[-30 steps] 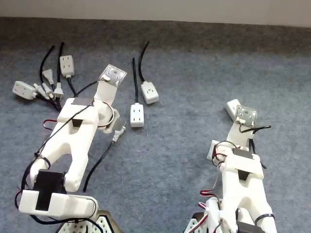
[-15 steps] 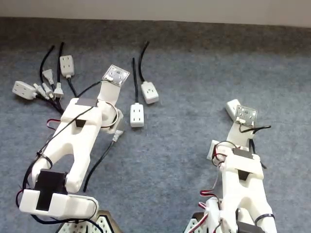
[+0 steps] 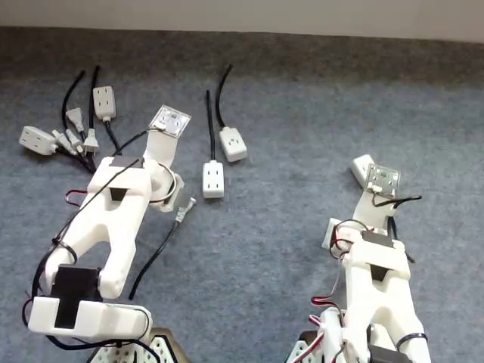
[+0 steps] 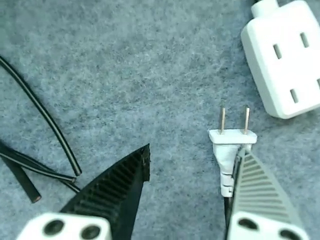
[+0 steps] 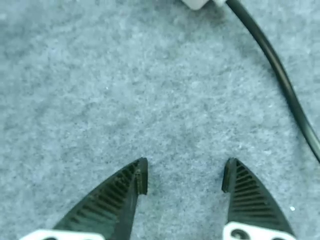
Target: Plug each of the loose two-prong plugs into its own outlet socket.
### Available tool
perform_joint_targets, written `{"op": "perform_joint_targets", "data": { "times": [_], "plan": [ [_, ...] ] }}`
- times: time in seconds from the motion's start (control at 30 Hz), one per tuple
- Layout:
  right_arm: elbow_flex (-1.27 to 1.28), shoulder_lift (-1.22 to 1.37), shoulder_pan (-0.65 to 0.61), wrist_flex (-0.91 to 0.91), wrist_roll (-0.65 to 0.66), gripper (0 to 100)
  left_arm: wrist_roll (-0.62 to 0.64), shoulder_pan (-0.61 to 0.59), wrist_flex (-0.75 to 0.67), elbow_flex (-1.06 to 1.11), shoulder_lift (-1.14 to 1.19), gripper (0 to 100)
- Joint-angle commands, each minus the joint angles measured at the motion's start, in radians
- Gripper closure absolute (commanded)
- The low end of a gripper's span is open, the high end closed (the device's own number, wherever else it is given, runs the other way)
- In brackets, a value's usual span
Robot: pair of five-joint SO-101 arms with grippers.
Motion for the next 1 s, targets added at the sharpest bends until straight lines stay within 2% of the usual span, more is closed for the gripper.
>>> {"op": "perform_joint_targets", "data": {
  "times": [0.0, 0.27, 0.4, 0.77, 0.97],
  "plan": [
    [-0.004, -0.010, -0.008, -0.022, 0.006, 74.9, 0.005, -0.001, -0.005, -0.004, -0.005, 73],
    [-0.004, -0.010, -0.008, -0.022, 0.006, 74.9, 0.014, 0.071, 0.025, -0.004, -0.005, 73],
    [-0.004, -0.010, -0.007, -0.022, 0.006, 74.9, 0.066, 0.116, 0.037, -0.004, -0.005, 74],
    [-0.004, -0.010, -0.005, -0.022, 0.006, 74.9, 0.063, 0.116, 0.038, 0.021, -0.010, 95],
    [-0.004, -0.010, -0.005, -0.022, 0.006, 74.9, 0.063, 0.119, 0.104, 0.018, -0.013, 91]
  ]
}}
